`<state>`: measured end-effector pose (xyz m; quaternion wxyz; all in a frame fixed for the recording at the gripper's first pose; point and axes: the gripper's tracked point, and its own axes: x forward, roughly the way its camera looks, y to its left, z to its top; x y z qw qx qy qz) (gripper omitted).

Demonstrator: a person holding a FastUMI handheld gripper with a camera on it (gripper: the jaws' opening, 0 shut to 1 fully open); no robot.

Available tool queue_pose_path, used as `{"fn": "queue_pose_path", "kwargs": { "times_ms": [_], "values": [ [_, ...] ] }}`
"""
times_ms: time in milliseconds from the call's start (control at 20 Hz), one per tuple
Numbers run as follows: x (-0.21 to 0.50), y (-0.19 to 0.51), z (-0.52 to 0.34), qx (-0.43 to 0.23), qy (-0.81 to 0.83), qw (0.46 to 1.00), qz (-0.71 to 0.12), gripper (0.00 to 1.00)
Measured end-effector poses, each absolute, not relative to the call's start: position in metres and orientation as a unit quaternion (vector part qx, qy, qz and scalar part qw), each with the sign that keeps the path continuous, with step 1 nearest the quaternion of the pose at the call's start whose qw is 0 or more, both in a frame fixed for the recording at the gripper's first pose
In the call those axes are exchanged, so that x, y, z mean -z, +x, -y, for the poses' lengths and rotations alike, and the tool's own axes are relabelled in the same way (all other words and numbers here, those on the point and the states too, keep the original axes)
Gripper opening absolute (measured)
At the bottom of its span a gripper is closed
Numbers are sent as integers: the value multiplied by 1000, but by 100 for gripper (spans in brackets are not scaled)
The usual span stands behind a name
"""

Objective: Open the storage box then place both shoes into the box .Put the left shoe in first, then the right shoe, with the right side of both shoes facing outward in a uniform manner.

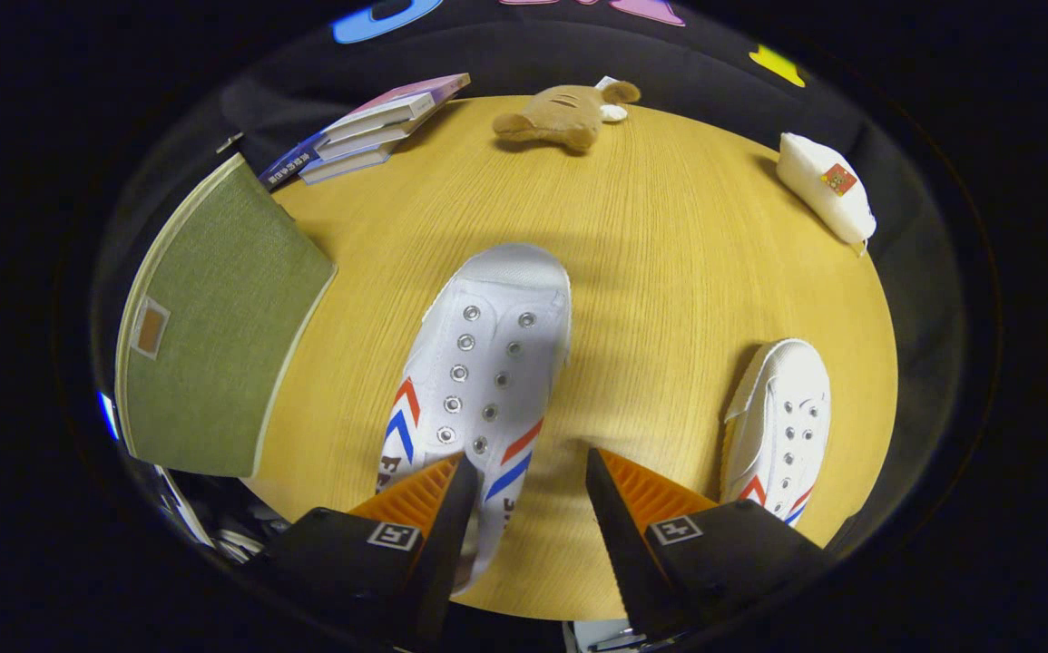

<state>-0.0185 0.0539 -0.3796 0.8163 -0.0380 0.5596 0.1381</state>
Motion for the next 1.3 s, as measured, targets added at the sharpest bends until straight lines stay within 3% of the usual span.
{"fn": "queue_pose_path", "kwargs": {
  "times_ms": [250,300,450,850,1300],
  "values": [
    [381,-22,-64,-139,30,813,-564,26],
    [380,-23,-64,-137,31,814,-564,25],
    [378,-21,-63,-126,35,817,-561,8],
    [344,-24,-70,-78,85,834,-540,6],
    [213,-33,-112,-51,152,871,-464,5]
  ]
}}
